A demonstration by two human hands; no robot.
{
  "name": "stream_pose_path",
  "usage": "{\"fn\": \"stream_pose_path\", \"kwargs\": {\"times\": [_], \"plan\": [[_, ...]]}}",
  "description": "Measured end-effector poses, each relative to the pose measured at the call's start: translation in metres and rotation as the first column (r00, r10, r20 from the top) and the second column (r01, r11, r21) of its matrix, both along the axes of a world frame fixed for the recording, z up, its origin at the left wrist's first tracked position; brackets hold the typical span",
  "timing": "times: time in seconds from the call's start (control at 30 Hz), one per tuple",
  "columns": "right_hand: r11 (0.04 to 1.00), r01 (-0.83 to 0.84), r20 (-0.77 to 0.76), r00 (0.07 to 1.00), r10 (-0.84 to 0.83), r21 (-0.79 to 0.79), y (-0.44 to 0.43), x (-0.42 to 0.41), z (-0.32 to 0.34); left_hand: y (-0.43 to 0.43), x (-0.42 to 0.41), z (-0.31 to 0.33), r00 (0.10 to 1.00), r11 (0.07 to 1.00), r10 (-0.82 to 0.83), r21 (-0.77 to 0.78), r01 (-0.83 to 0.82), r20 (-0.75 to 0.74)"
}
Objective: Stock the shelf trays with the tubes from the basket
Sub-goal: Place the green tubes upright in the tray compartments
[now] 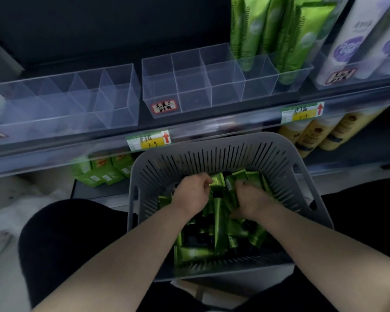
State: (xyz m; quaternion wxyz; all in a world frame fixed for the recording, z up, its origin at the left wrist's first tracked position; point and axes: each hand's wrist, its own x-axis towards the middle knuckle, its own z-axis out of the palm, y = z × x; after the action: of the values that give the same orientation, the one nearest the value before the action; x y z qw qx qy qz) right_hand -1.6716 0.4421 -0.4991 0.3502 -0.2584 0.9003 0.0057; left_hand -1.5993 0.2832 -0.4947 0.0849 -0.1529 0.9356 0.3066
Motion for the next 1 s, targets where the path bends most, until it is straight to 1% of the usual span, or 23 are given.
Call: {"fn": "stream_pose_path", "kwargs": {"times": [0.07,0.17,0.23,0.3,0.37,0.4,0.5,0.57,0.67,0.77,0.9,1.0], "plan": [[0.999,0.042,0.012,0.999,-0.042,0.004,-0.002,0.002,-0.002,0.002,0.002,-0.002,1.0,1.0,-0.008,0.001,0.008,0.004],[0.986,0.156,0.026,0.988,-0.155,-0.058,0.001,0.0,-0.001,0.005,0.004,-0.004,1.0,1.0,-0.019,0.014,0.019,0.024],[0.985,0.149,-0.028,0.988,-0.152,-0.085,0.009,-0.003,0.001,0.008,0.004,-0.004,0.999,1.0,-0.026,0.015,0.025,0.039],[0.991,0.111,-0.084,0.99,-0.117,-0.074,0.017,-0.005,0.003,0.011,0.005,-0.003,0.997,0.999,-0.041,0.012,0.04,0.064],[0.993,0.098,-0.122,0.987,-0.105,-0.069,0.022,-0.004,0.011,0.016,0.008,-0.002,0.986,0.997,-0.081,0.009,0.08,0.144],[0.991,0.095,-0.16,0.981,-0.109,-0.09,0.023,-0.003,0.015,0.018,0.01,-0.001,0.974,0.994,-0.11,0.0,0.112,0.199],[0.976,0.047,-0.326,0.938,-0.116,-0.212,0.024,0.0,0.032,0.026,0.014,0.002,0.926,0.982,-0.153,-0.052,0.182,0.346],[0.952,0.008,-0.397,0.908,-0.135,-0.305,0.025,0.002,0.045,0.033,0.017,0.002,0.878,0.974,-0.157,-0.076,0.214,0.453],[0.919,-0.026,-0.431,0.888,-0.159,-0.392,0.029,0.004,0.052,0.046,0.02,0.001,0.789,0.963,-0.163,-0.079,0.258,0.593],[0.905,-0.046,-0.428,0.891,-0.154,-0.422,0.034,0.004,0.045,0.053,0.023,-0.004,0.772,0.984,-0.132,-0.012,0.178,0.622],[0.865,0.006,-0.317,0.929,-0.19,-0.501,0.035,0.003,0.037,0.049,0.027,-0.007,0.798,0.999,-0.034,-0.014,0.053,0.601],[0.848,0.01,-0.31,0.929,-0.205,-0.529,0.034,0.004,0.035,0.043,0.025,0.002,0.839,0.999,0.046,-0.011,-0.048,0.541]]}}
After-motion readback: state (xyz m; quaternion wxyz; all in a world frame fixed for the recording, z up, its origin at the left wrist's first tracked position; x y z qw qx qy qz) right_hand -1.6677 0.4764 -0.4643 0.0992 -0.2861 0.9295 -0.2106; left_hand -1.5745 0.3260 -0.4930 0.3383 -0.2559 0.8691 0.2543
